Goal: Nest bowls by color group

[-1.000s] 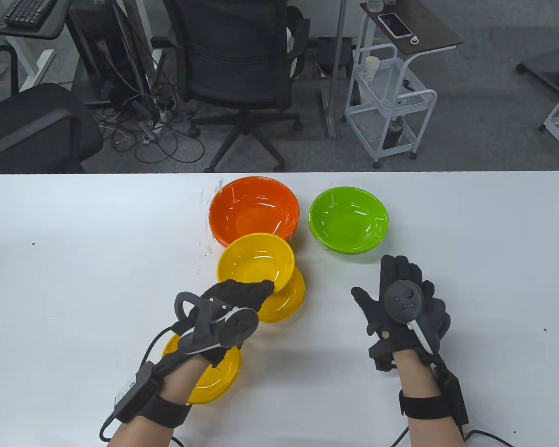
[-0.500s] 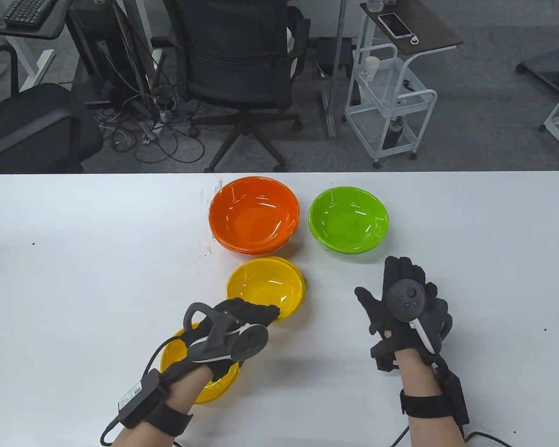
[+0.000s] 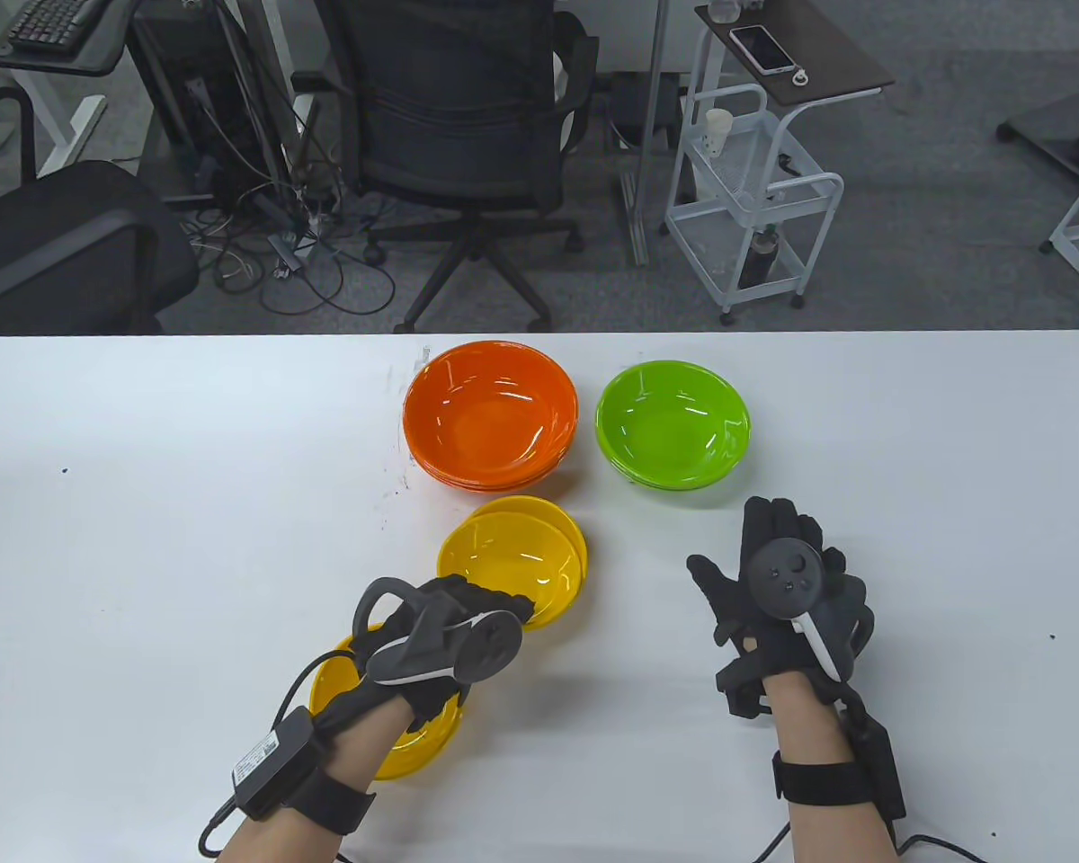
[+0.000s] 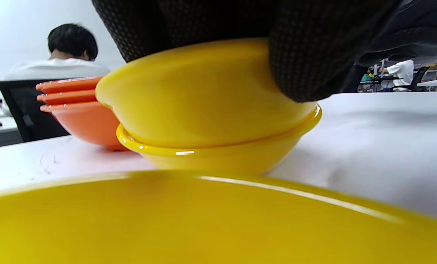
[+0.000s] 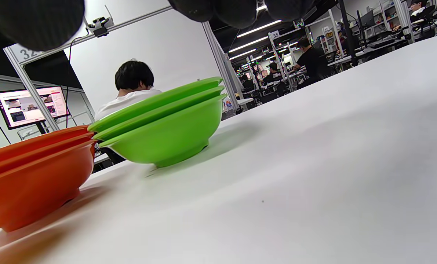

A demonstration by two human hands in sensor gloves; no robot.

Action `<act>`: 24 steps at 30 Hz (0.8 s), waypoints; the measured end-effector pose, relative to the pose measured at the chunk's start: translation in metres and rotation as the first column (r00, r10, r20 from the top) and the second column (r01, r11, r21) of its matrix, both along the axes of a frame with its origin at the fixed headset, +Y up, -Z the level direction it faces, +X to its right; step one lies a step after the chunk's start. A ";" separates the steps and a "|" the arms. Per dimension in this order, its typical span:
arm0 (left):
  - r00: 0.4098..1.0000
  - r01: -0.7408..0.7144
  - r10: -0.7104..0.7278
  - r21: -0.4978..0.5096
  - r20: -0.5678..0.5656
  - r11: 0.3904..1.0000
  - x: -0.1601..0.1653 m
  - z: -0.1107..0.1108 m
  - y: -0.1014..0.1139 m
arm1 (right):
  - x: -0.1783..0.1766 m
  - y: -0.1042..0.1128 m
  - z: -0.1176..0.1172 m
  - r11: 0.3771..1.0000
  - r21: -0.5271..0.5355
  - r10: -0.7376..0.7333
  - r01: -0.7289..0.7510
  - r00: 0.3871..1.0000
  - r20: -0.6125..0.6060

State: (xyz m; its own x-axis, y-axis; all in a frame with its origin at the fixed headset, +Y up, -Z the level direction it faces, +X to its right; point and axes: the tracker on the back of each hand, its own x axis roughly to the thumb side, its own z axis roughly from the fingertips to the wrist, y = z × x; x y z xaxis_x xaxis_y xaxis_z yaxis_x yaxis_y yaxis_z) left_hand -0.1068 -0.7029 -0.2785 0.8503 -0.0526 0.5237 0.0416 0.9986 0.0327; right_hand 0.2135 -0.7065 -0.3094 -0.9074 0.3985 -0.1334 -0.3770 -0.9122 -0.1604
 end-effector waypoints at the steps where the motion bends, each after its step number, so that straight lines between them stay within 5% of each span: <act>1: 1.000 -0.008 0.008 -0.004 -0.002 1.000 0.000 -0.001 0.000 | 0.000 0.000 0.000 1.000 -0.001 -0.003 0.003 1.000 0.000; 16: 0.999 -0.044 0.043 -0.037 -0.011 0.998 -0.007 -0.001 0.005 | 0.005 -0.003 -0.001 0.999 -0.024 -0.028 0.028 1.000 0.010; 24: 0.990 -0.091 0.090 -0.003 -0.110 0.996 -0.036 -0.005 0.021 | 0.006 -0.004 -0.002 0.999 -0.026 -0.028 0.028 1.000 0.011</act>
